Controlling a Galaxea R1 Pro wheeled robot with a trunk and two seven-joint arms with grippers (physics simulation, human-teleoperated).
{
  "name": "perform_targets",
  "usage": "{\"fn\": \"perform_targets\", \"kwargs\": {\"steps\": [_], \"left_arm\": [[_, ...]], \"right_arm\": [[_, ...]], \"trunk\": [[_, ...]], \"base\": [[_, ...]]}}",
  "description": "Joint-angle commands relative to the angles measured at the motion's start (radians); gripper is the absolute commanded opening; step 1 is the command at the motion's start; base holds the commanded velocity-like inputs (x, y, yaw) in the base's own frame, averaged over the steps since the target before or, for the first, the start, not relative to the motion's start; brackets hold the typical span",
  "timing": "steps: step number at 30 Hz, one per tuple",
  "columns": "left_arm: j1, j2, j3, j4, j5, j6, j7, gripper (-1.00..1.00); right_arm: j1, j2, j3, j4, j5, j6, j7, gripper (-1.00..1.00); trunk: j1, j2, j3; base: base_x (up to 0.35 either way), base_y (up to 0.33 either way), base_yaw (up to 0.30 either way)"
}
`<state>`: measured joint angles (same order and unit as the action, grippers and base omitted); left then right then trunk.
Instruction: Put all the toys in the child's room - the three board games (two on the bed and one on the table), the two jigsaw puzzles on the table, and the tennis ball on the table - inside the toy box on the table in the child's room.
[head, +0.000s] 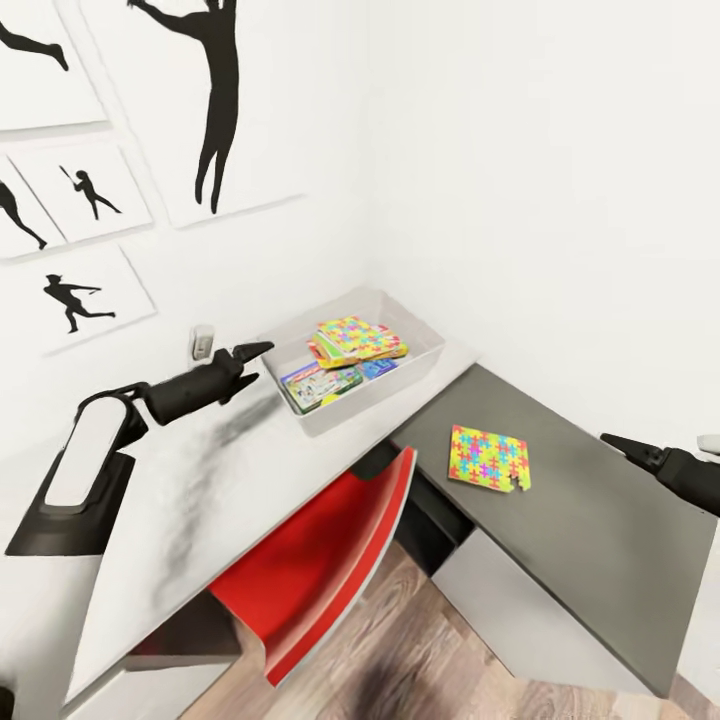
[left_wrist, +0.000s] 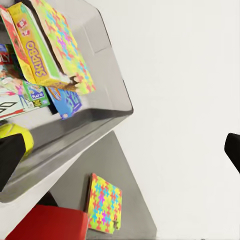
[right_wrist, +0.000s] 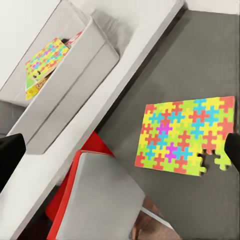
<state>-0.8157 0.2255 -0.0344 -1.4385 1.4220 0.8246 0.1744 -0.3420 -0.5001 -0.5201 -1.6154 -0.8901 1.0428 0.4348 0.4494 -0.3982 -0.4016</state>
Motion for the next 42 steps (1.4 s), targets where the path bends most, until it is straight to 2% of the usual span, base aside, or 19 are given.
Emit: {"fn": "perform_targets", "kwargs": {"steps": [1,4,5,8,11,20,30,42], "left_arm": [[-0.019,-0.001,-0.017,0.012,0.011,0.003,0.023,1.00],[-0.059,-0.012,-0.063,0.045,0.011,0.005,0.050,1.00],[-0.059,-0.012,-0.063,0.045,0.011,0.005,0.050,1.00],[-0.080,-0.028,-0.097,0.064,0.007,0.005,0.067,1.00],[-0.090,-0.044,-0.117,0.075,0.004,0.006,0.077,1.00],[-0.099,-0.061,-0.134,0.089,0.000,0.006,0.084,1.00],[-0.106,-0.063,-0.137,0.093,-0.003,0.007,0.086,1.00],[-0.125,-0.060,-0.148,0.089,-0.067,0.016,0.082,1.00]], "right_arm": [[-0.001,0.000,-0.001,0.000,0.010,0.004,0.010,1.00],[-0.001,0.000,-0.001,0.000,0.010,0.004,0.010,1.00],[-0.001,0.000,-0.001,0.000,0.010,0.004,0.010,1.00],[0.000,0.000,-0.001,0.000,0.010,0.004,0.010,1.00],[0.000,0.000,-0.001,0.000,0.010,0.004,0.010,1.00],[0.000,0.000,-0.001,0.000,0.010,0.004,0.010,1.00],[0.000,0.001,0.000,0.000,0.010,0.004,0.010,1.00],[0.000,0.001,0.000,0.000,0.010,0.004,0.010,1.00]], "trunk": [[0.001,-0.002,-0.001],[0.001,-0.002,0.003],[0.001,-0.002,0.004],[0.001,-0.002,0.007],[0.001,-0.002,0.010],[0.001,-0.002,0.019],[0.001,-0.002,0.030],[0.001,-0.002,0.043]], "base": [[0.000,0.000,-0.241],[0.000,0.000,-0.240],[0.000,0.000,-0.240],[0.000,0.000,-0.240],[0.000,0.000,-0.240],[0.000,0.000,-0.239],[0.000,0.000,-0.238],[0.000,0.000,-0.238]]}}
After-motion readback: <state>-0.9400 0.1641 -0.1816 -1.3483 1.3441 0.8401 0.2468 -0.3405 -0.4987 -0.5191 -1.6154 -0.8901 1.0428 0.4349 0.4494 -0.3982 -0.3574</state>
